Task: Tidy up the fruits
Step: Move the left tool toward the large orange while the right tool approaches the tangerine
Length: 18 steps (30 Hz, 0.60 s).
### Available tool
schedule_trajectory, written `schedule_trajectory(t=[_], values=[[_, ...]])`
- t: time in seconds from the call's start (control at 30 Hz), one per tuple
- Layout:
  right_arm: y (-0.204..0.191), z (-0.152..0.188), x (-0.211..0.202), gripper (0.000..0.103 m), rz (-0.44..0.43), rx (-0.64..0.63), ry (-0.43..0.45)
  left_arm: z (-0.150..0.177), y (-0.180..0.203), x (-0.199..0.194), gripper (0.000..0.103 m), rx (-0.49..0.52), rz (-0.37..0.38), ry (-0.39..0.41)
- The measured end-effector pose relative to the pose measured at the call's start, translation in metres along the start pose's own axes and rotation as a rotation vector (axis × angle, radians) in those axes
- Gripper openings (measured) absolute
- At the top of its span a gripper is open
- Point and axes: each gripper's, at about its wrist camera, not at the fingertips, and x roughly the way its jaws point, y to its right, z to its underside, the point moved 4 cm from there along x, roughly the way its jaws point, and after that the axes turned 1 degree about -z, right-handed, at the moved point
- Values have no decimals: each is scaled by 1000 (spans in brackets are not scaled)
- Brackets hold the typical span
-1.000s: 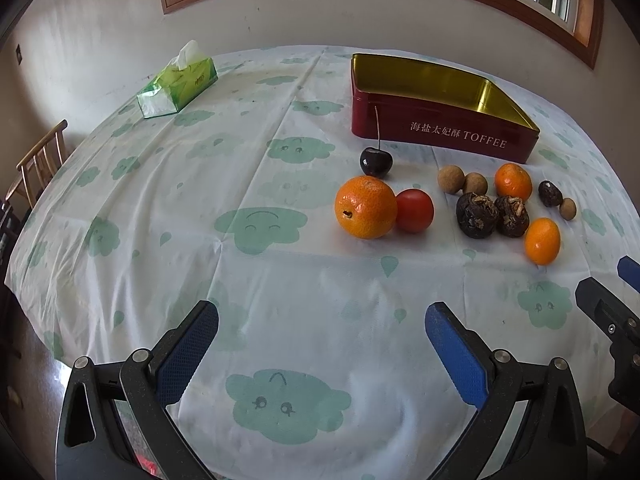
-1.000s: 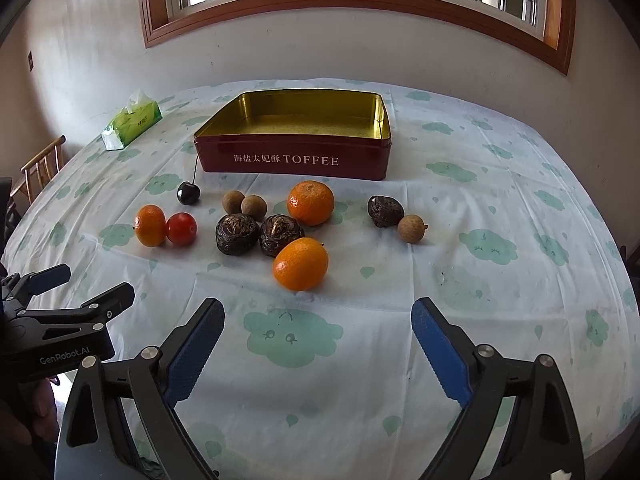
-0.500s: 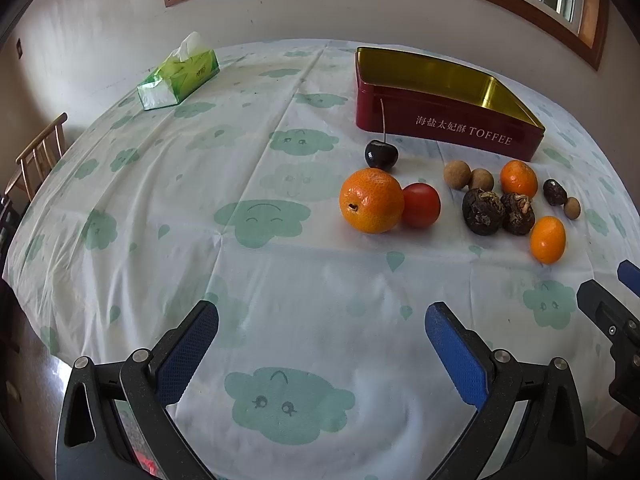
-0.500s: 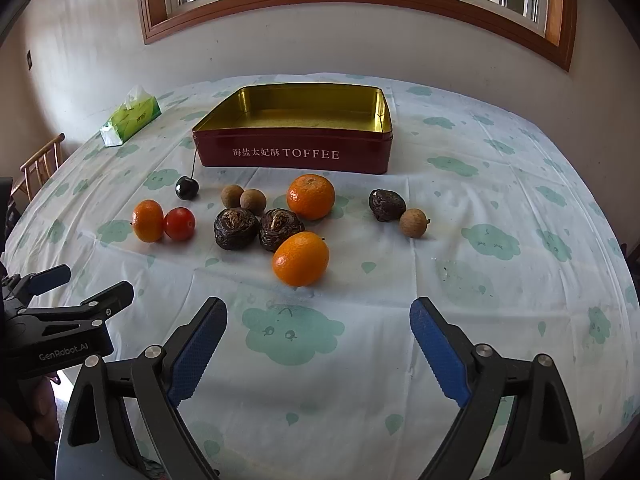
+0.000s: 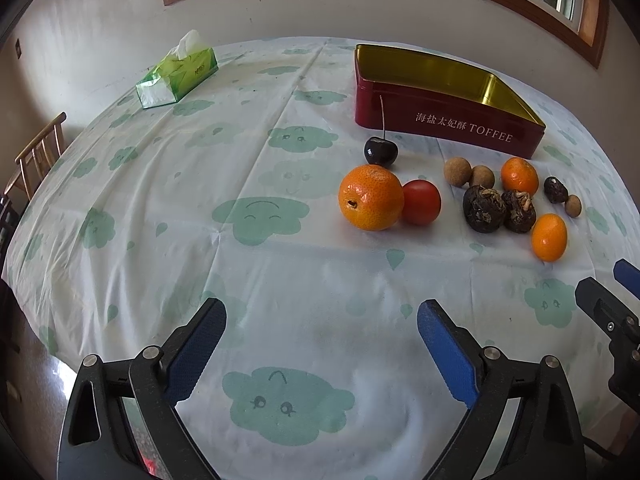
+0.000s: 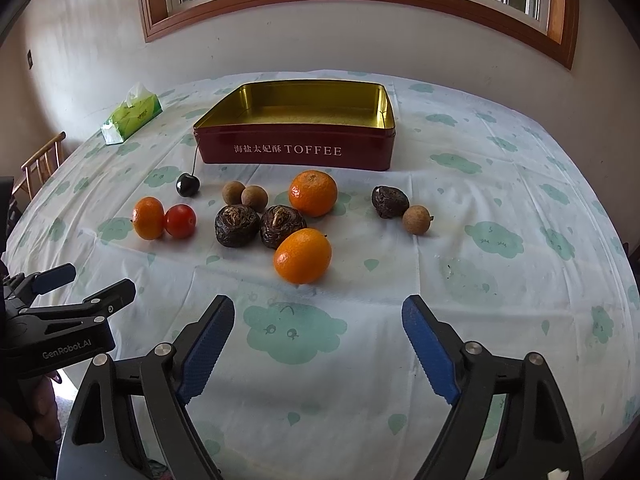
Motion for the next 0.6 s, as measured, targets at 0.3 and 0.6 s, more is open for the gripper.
schedule_trajectory(t=[0.3, 0.6], values=[[-2, 0, 5, 80, -11, -8, -23, 0, 1, 2, 95, 0, 4, -5], [-3, -2, 13, 77, -24, -13, -45, 1, 0, 4, 94, 0, 8, -8]])
